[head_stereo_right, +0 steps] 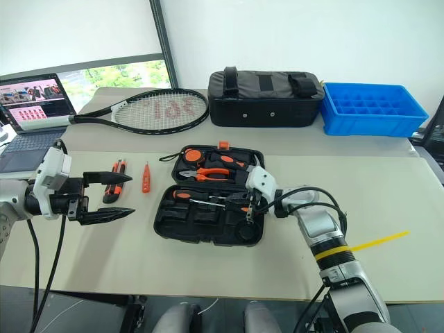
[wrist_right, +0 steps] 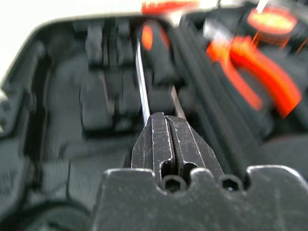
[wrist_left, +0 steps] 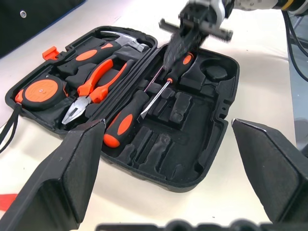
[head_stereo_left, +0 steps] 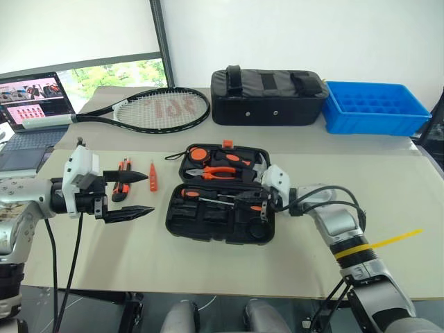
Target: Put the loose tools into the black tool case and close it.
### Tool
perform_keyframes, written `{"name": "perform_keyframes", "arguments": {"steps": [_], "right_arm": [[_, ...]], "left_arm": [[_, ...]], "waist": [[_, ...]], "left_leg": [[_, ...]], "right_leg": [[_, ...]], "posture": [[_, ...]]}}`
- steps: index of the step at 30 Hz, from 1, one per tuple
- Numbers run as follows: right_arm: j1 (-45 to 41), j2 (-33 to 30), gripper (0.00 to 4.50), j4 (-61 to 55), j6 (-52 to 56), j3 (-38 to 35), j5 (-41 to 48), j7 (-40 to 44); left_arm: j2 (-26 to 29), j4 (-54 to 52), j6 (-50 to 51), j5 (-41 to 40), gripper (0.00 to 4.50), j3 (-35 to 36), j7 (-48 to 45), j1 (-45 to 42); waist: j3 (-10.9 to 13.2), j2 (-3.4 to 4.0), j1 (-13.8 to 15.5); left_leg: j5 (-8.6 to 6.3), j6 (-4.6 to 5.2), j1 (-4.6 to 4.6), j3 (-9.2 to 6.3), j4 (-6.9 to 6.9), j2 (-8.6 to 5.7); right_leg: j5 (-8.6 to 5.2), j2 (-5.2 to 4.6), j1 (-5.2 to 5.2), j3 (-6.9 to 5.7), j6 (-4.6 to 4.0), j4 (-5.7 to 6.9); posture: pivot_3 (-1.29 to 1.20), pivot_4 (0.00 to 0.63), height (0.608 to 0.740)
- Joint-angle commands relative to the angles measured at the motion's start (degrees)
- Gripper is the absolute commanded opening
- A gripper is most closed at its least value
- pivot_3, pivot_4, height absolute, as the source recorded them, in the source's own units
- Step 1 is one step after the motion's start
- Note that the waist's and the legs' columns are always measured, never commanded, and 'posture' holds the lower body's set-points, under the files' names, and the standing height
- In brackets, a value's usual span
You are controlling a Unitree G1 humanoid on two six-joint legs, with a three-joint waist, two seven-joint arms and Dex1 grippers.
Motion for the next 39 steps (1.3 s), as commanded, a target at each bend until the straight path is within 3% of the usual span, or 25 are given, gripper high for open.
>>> {"name": "perform_keyframes", "arguments": {"steps": [1,9,16,22,26,30,39], "right_arm": [[-1.1,-1.2,0.03,2.2,-0.6,2.6,-3.6,1.0],[0.1,-2.4,0.03,1.4,-1.1,5.7,-6.9,2.1],[-1.0,-1.8,0.03,-4.3,-1.6,-1.3,-1.1,0.5],[0.6,-6.0,1.67,-12.4,3.6,-7.6,6.1,3.1],[2.4,-11.4,3.08,-15.1,6.2,-13.9,11.4,5.2],[3.9,-15.2,4.4,-16.1,8.2,-18.2,15.5,7.2],[7.6,-22.8,4.46,-17.9,13.6,-25.3,23.1,11.9]], "left_arm": [[0.6,-1.8,0.0,-0.6,4.5,0.6,0.6,-0.9],[0.6,-2.7,0.8,-0.4,4.5,0.7,2.1,-0.4],[-3.9,0.4,0.4,2.9,4.5,1.2,12.8,-1.4],[-12.1,2.8,2.4,14.8,4.5,-2.2,36.2,-5.5],[-19.6,0.3,10.7,16.0,4.5,-2.6,48.7,-9.9],[-24.0,0.2,15.8,18.2,4.5,-4.6,55.2,-12.0],[-35.3,11.0,18.7,24.8,4.5,-7.0,70.7,-19.3]], "waist": [[0.0,-0.01,0.0],[0.0,-0.07,0.2],[0.0,-0.07,0.2],[0.0,-0.08,0.5],[0.0,-0.11,1.4],[0.0,-0.12,1.7],[0.0,-0.13,1.9]], "left_leg": [[0.0,0.0,0.01,0.0,0.0,0.0],[0.0,0.0,0.09,-0.02,0.0,0.0],[0.0,0.0,0.06,-0.04,-0.01,0.0],[0.0,0.0,-0.02,-0.11,0.01,-0.04],[0.0,0.0,-0.08,-0.13,0.01,-0.12],[0.0,0.0,-0.11,-0.12,0.01,-0.25],[0.03,-0.04,-0.1,-0.13,0.03,-0.35]], "right_leg": [[0.0,0.0,0.01,0.0,0.0,-0.01],[0.0,0.0,0.11,-0.03,0.0,-0.01],[0.0,-0.01,0.1,-0.05,0.0,-0.01],[0.01,-0.05,0.07,-0.05,0.0,0.01],[0.02,-0.23,0.09,-0.13,0.01,-0.01],[0.03,-0.29,0.1,-0.12,0.01,-0.06],[0.03,-0.3,0.18,-0.08,0.01,-0.1]], "posture": [[0.0,0.15,0.708],[0.0,0.15,0.708],[0.0,0.15,0.708],[0.0,0.15,0.708],[0.0,0.15,0.708],[0.0,0.15,0.708],[0.0,0.15,0.708]]}}
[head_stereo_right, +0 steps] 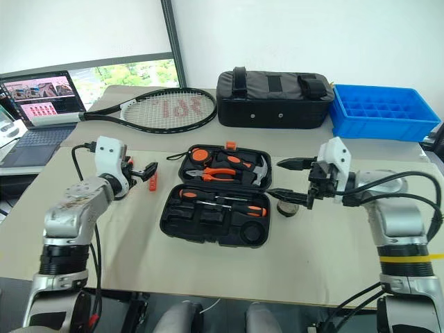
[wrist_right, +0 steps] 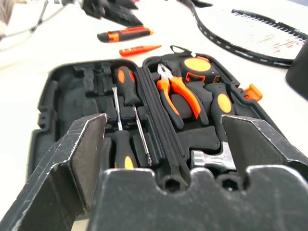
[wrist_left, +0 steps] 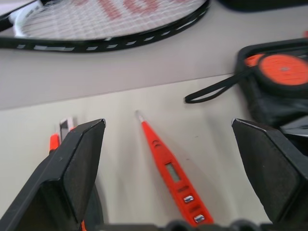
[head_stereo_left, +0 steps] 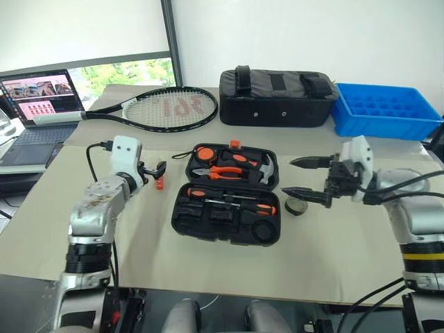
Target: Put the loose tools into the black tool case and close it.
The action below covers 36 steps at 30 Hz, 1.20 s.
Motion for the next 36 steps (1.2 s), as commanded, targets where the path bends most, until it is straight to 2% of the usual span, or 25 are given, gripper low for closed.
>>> {"name": "perform_keyframes", "arguments": {"steps": [1,6,14,19,25,26,29,31,34,36], "right_arm": [[0.8,-3.0,4.46,-3.2,2.9,-4.2,4.2,1.3],[3.7,-5.6,4.46,-5.3,3.7,-6.8,5.9,2.2],[5.8,-6.6,4.46,-6.0,2.1,-10.5,7.3,1.8],[6.9,-5.8,4.5,-5.2,0.0,-11.6,7.9,2.5],[6.2,-5.6,4.5,-4.3,-0.7,-11.4,8.9,3.1],[5.9,-5.6,4.5,-3.9,-0.9,-11.3,9.1,3.4],[5.6,-5.2,4.5,-2.8,-1.8,-11.7,9.6,4.3],[5.6,-4.9,4.5,-2.0,-2.5,-12.2,9.9,4.7],[6.6,-4.9,4.5,-1.7,-2.8,-12.8,10.8,5.7],[7.7,-4.8,4.5,-1.7,-3.3,-13.3,11.1,6.2]], "left_arm": [[-2.8,4.0,-1.1,1.9,4.5,-0.2,4.1,-3.5],[-6.1,11.8,-3.2,2.6,4.5,0.3,6.2,-5.7],[-7.2,21.7,-7.2,3.3,4.5,1.9,9.5,-9.2],[-8.4,21.7,-5.8,1.9,3.05,2.9,8.8,-8.9],[-9.0,20.6,-4.5,2.0,0.74,4.5,11.1,-8.1],[-9.1,20.0,-4.8,1.8,0.51,5.1,11.6,-7.7],[-8.8,16.7,-8.3,1.4,0.48,5.9,11.1,-6.7],[-7.9,13.6,-12.0,0.8,0.48,4.9,7.5,-6.0],[-4.5,8.4,-19.4,-0.8,0.48,1.6,-4.7,-4.2],[-0.3,4.7,-24.4,-2.6,0.48,-1.2,-16.8,-2.0]], "waist": [[0.0,-0.01,0.1],[0.0,0.0,0.0],[0.0,-0.05,0.0],[0.0,-0.04,0.0],[0.0,-0.06,0.1],[0.0,-0.05,0.1],[0.0,-0.05,0.0],[0.0,-0.04,0.0],[0.0,0.03,0.1],[0.0,0.09,0.1]], "left_leg": [[0.01,-0.01,0.0,0.0,0.0,-0.03],[0.01,-0.01,-0.03,-0.01,-0.02,-0.04],[0.05,-0.08,-0.02,-0.01,-0.02,-0.08],[0.07,-0.12,-0.01,-0.01,-0.02,-0.09],[0.12,-0.21,-0.01,-0.01,-0.02,-0.12],[0.13,-0.22,-0.02,-0.01,-0.02,-0.12],[0.13,-0.23,-0.02,-0.01,-0.02,-0.12],[0.14,-0.23,-0.02,-0.01,-0.03,-0.11],[0.2,-0.34,-0.03,-0.01,-0.06,-0.1],[0.28,-0.47,-0.03,-0.01,-0.13,-0.11]], "right_leg": [[0.0,-0.02,0.01,0.01,0.0,0.0],[0.0,-0.02,0.02,0.01,0.0,-0.08],[0.01,-0.03,0.05,0.02,0.03,-0.11],[0.0,-0.03,0.06,0.02,0.04,-0.1],[0.01,-0.06,0.07,0.02,0.05,-0.09],[0.01,-0.06,0.07,0.02,0.06,-0.09],[0.01,-0.07,0.07,0.02,0.06,-0.1],[0.01,-0.06,0.06,0.02,0.06,-0.1],[0.02,-0.05,0.05,0.0,0.05,-0.1],[0.02,-0.06,0.06,0.0,0.05,-0.15]], "posture": [[0.0,0.15,0.708],[0.0,0.15,0.708],[0.0,0.15,0.708],[0.0,0.15,0.708],[0.0,0.15,0.708],[0.0,0.15,0.708],[0.0,0.15,0.708],[0.0,0.15,0.708],[0.0,0.15,0.708],[0.0,0.15,0.708]]}}
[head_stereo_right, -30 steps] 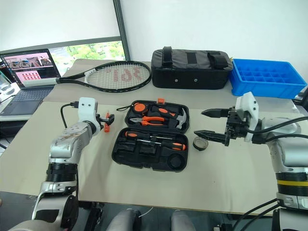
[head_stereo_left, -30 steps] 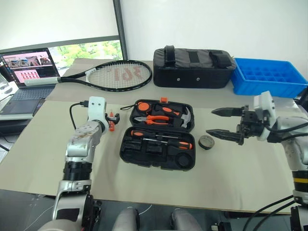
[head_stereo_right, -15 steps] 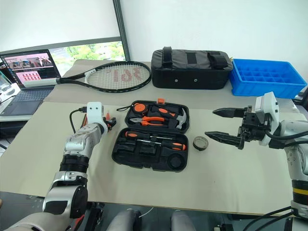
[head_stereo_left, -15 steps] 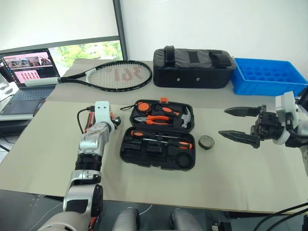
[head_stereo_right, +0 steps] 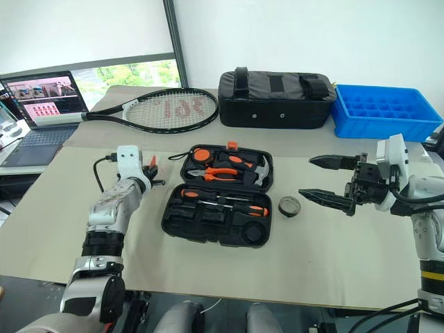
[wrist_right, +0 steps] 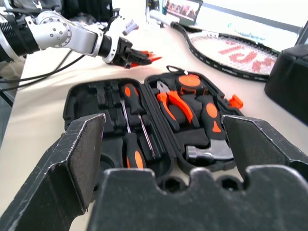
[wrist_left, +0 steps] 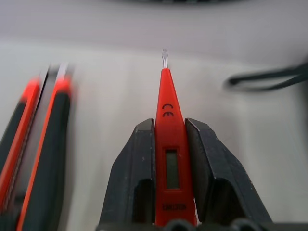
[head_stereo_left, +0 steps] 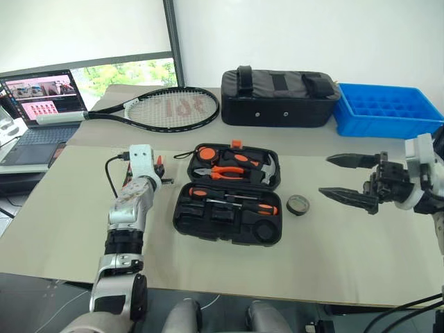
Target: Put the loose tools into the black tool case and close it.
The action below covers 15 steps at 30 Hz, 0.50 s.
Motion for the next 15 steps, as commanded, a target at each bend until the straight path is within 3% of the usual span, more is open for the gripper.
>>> {"name": "perform_keyframes", "arguments": {"steps": [1,8,11,15], "right_arm": [[1.1,0.2,4.5,-0.8,-2.0,-3.2,1.7,1.2],[6.5,-0.1,4.5,-0.8,-5.6,-4.5,0.9,4.7],[8.8,-0.2,4.5,-1.7,-6.1,-5.4,0.9,4.8],[11.2,0.2,4.5,-3.4,-6.4,-6.3,1.2,4.2]], "left_arm": [[6.9,-8.5,-11.0,-3.3,0.48,-4.6,-20.1,2.2],[17.1,-12.5,-18.9,-10.4,0.48,-11.8,-52.6,5.5],[20.9,-9.0,-26.4,-6.7,0.48,-17.1,-63.1,4.3],[21.6,-0.1,-34.9,-1.3,0.48,-22.1,-69.2,-0.9]], "waist": [[0.0,0.04,0.0],[-0.1,0.15,-0.1],[-0.1,0.17,-0.1],[0.0,0.16,-0.1]], "left_leg": [[0.06,-0.11,0.01,0.0,-0.07,0.0],[0.08,-0.12,0.06,0.05,-0.12,0.0],[0.08,-0.11,0.04,0.06,-0.08,0.01],[0.1,-0.07,0.06,0.07,-0.07,0.0]], "right_leg": [[0.0,-0.01,0.01,0.0,0.0,-0.03],[-0.02,0.0,0.06,0.01,0.02,-0.05],[-0.02,0.0,0.04,0.03,0.03,-0.06],[-0.03,0.02,0.05,0.04,0.03,-0.07]], "posture": [[0.0,0.15,0.708],[0.0,0.15,0.708],[0.0,0.15,0.708],[0.0,0.15,0.708]]}}
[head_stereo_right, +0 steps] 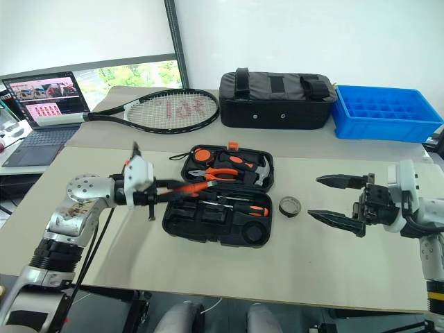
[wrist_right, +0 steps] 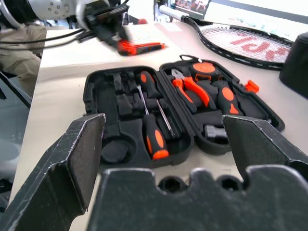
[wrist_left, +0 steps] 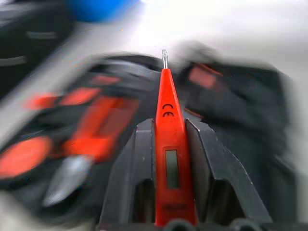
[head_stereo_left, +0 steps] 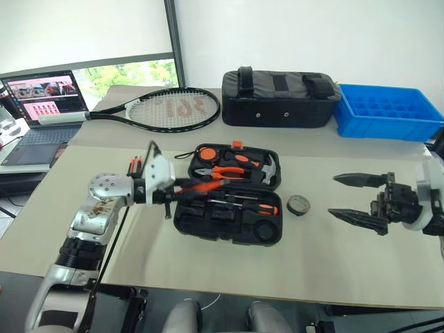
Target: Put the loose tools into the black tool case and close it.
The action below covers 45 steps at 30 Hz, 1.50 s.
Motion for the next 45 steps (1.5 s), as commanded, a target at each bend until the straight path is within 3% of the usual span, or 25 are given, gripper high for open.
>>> {"name": "perform_keyframes", "arguments": {"steps": [1,9,21,43,45], "right_arm": [[1.0,-0.4,4.5,-3.3,-1.4,-2.5,1.0,-0.4],[2.3,0.0,4.5,-5.3,-1.1,-3.3,1.4,-1.9],[3.1,0.1,4.5,-6.9,-1.1,-4.1,1.8,-3.7],[4.7,0.4,4.5,-7.6,-1.1,-4.6,1.5,-3.8],[4.4,0.2,4.5,-7.4,-1.0,-4.5,1.5,-3.7]], "left_arm": [[-0.1,6.7,-7.7,4.1,0.48,-2.9,-4.8,-5.2],[-5.1,21.1,-16.3,9.9,0.48,-6.7,-6.7,-13.2],[-7.1,30.7,-20.6,15.3,0.48,-8.1,-5.3,-16.5],[-9.8,30.0,-20.0,17.8,0.48,-9.8,-6.4,-15.9],[-9.6,29.5,-18.8,17.5,1.49,-9.6,-6.8,-15.7]], "waist": [[0.0,-0.01,0.0],[0.0,-0.07,-0.1],[0.1,-0.12,0.0],[0.1,-0.19,0.1],[0.1,-0.19,0.1]], "left_leg": [[0.01,0.02,-0.01,0.0,0.02,0.0],[-0.05,0.14,-0.12,-0.02,0.06,0.0],[-0.11,0.24,-0.14,-0.04,0.15,0.0],[-0.12,0.26,-0.14,-0.05,0.18,-0.01],[-0.12,0.26,-0.14,-0.05,0.18,-0.01]], "right_leg": [[0.0,0.01,0.0,0.0,0.01,0.0],[-0.03,0.03,-0.04,0.0,0.06,-0.01],[-0.02,0.04,-0.04,0.02,0.05,0.02],[-0.02,0.04,-0.01,0.02,0.04,0.04],[-0.02,0.04,-0.01,0.02,0.04,0.04]], "posture": [[0.0,0.15,0.708],[0.0,0.15,0.708],[0.0,0.15,0.708],[0.0,0.15,0.708],[0.0,0.15,0.708]]}}
